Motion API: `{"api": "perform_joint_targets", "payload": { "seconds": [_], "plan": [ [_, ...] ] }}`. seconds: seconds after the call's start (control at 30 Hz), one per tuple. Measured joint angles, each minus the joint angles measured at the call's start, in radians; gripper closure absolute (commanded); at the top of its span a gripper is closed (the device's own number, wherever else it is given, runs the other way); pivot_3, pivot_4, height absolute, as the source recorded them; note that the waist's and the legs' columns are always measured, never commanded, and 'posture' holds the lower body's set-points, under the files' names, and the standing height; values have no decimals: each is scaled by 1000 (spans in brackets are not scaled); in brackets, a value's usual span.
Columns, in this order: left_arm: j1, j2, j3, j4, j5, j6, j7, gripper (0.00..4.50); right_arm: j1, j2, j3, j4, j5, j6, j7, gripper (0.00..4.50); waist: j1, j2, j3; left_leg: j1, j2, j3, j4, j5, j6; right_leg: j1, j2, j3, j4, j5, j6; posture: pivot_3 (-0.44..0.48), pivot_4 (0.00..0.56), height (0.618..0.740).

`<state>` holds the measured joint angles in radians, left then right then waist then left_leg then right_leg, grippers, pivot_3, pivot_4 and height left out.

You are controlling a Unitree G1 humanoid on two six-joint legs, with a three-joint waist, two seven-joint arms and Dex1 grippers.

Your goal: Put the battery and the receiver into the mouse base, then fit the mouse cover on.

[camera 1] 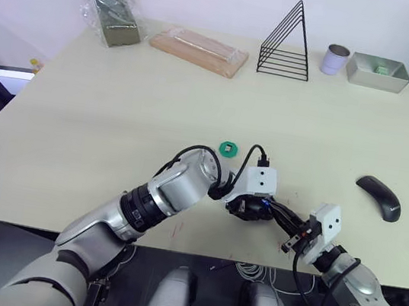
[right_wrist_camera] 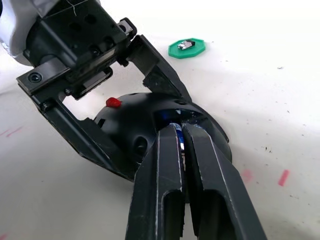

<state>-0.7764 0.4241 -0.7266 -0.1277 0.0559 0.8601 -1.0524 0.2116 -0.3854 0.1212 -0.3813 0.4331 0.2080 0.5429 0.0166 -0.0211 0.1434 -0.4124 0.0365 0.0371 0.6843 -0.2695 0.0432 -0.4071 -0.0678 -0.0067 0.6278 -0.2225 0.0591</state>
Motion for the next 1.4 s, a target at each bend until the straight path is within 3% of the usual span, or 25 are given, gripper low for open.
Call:
{"api": "perform_joint_targets", "payload": {
  "seconds": [0.4, 0.53, 0.8, 0.9, 0.97, 1.0, 1.03, 1.07, 1.1, 1.2, 1.33, 1.4],
  "plan": [
    [0, -2, -2, 0, 0, 18, 2, 1582, -20, 57, 24, 88, -64, -75, 27, 4321, -2, 1, -5, 5, 0, 1, 0, 0, 0, 4, 1, 2, 0, 0, 0, 0, 150, 740],
    [1, -3, -8, 1, 0, 26, 5, 1582, -33, 74, 31, 145, -86, -86, 28, 4321, -3, 0, -6, 14, 1, 3, -3, 0, 0, 11, 1, 4, 0, -1, -1, 0, 150, 740],
    [1, -5, -10, 2, 0, 27, 7, 1582, -43, 63, 16, 144, -91, -85, 43, 4321, -2, 0, -8, 15, 1, 4, -3, 0, 0, 11, 1, 4, 0, -1, -1, 0, 150, 740],
    [1, -8, -11, 2, 0, 25, 8, 1582, -21, 1, -21, 96, -64, -36, 67, 4321, 1, 1, -8, 13, 1, 4, -3, 0, 0, 10, 1, 4, -1, -1, -1, 0, 150, 740],
    [0, -8, -11, 2, -1, 25, 7, 1582, -5, -25, -40, 74, -50, -13, 80, 3962, 0, 1, -8, 14, 1, 4, -3, 0, 0, 10, 1, 5, -1, -1, -1, 0, 150, 740],
    [1, -9, -11, 2, 0, 20, 8, 1582, 63, -117, -98, -8, 8, 44, 127, 3639, 2, 5, -6, 13, 0, 5, -3, -1, 0, 10, 0, 5, -1, -1, -1, 0, 150, 740],
    [1, -9, -11, 2, 0, 19, 8, 1582, 65, -121, -100, -10, 10, 45, 128, 3354, 2, 5, -6, 13, 0, 5, -3, -1, 0, 10, 0, 5, -1, -1, -1, 0, 150, 740],
    [1, -3, -11, 2, -1, 12, 6, 1582, 100, -190, -182, -59, 45, 59, 167, 3354, 0, 4, -7, 13, 0, 5, -3, -1, 1, 10, 0, 5, -1, -1, -1, 0, 150, 740],
    [1, -2, -11, 3, 0, 8, 5, 1582, 114, -209, -218, -75, 61, 64, 185, 2785, -1, 3, -7, 13, 0, 5, -3, -1, 1, 10, 1, 5, -1, -1, -1, 0, 150, 740],
    [2, -5, -11, 3, -1, 1, 5, 1582, 167, -278, -288, -103, 94, 69, 244, 2002, 4, 5, -7, 13, 0, 5, -3, -1, 1, 10, 1, 5, -1, -1, 0, 0, 150, 740],
    [1, -8, -11, 12, 0, -17, 4, 1582, 240, -330, -412, -125, 132, 68, 325, 231, 5, 5, -7, 13, 0, 6, -3, -1, 1, 10, 1, 5, -1, -1, 0, 0, 150, 740],
    [1, -10, -10, 17, 0, -23, 3, 1582, 268, -348, -458, -130, 149, 67, 359, 108, 7, 5, -7, 13, 0, 6, -3, -1, 1, 10, 0, 5, -1, -1, 0, 0, 150, 740]
  ]
}}
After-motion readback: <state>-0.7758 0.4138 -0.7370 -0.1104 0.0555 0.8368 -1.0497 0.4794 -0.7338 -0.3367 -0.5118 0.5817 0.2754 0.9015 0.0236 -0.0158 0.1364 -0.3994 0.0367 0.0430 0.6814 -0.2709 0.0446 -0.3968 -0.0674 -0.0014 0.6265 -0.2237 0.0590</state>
